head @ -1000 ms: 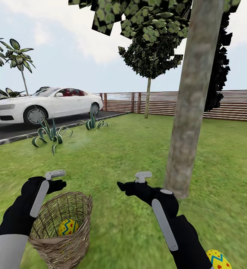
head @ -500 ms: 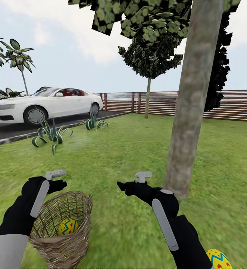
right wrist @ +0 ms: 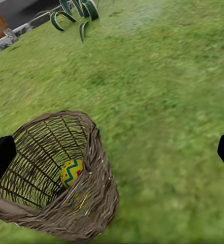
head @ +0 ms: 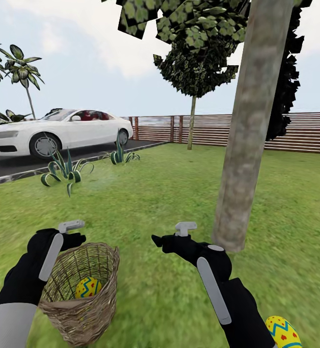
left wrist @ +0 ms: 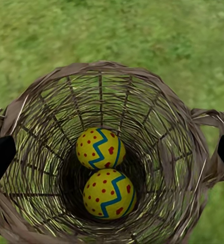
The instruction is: Take the three Easter eggs out of the wicker basket on the lawn in the garden, then place them on the lawn next to a single tree (choose any tree) so that all three eggs are next to the same tree and none are left in the basket.
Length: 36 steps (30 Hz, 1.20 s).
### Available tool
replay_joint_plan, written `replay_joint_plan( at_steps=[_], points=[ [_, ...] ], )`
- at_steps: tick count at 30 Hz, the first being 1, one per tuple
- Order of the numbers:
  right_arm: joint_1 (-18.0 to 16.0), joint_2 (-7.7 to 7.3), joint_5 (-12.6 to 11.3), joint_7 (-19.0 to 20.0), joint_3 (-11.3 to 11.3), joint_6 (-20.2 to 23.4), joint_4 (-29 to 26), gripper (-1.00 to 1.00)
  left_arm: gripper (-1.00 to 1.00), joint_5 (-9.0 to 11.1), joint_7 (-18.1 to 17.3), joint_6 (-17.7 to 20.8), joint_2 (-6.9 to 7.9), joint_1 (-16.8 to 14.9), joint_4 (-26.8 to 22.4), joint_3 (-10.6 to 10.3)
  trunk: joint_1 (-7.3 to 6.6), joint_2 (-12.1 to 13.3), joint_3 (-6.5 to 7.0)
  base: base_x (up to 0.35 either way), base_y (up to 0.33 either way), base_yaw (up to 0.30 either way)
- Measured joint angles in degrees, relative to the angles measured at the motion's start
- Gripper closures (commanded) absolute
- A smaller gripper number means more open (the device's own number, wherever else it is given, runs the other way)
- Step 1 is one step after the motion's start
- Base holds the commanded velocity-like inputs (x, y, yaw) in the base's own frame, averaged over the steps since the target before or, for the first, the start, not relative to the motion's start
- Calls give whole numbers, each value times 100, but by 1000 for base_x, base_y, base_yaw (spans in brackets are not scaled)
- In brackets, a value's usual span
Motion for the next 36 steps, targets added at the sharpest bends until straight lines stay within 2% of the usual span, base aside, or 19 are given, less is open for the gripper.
replay_joint_plan(
  at_steps=[3,10,14,19,22,26,33,36],
  points=[
    [0,0,0,0,2,0,-4,-100,-100,1,0,0,5,-2,0,1,0,0,0,0,0,0],
    [0,5,1,0,11,0,-15,-100,-100,1,0,0,10,-3,75,5,18,-9,-155,0,0,0],
    [0,8,0,0,13,0,-17,-100,-100,7,0,0,-16,-18,497,7,21,-11,-178,0,0,0],
    [0,7,0,-5,17,0,-17,-100,-100,10,0,0,-37,-132,754,-14,21,-11,-177,0,0,0],
    [0,3,0,-7,15,0,-18,-100,-100,4,4,0,-20,-396,871,-25,21,-11,-177,0,0,0],
    [0,1,0,-8,14,0,-18,-100,-100,3,8,0,2,-780,1297,-48,21,-11,-177,0,0,0],
    [0,0,2,-8,13,0,-18,-100,-100,2,9,0,59,-1716,2408,-83,39,-20,-332,0,0,0],
    [0,0,2,-8,13,0,-18,-100,-100,-1,9,0,70,-1915,2721,-86,47,-24,-398,0,0,0]
  ],
)
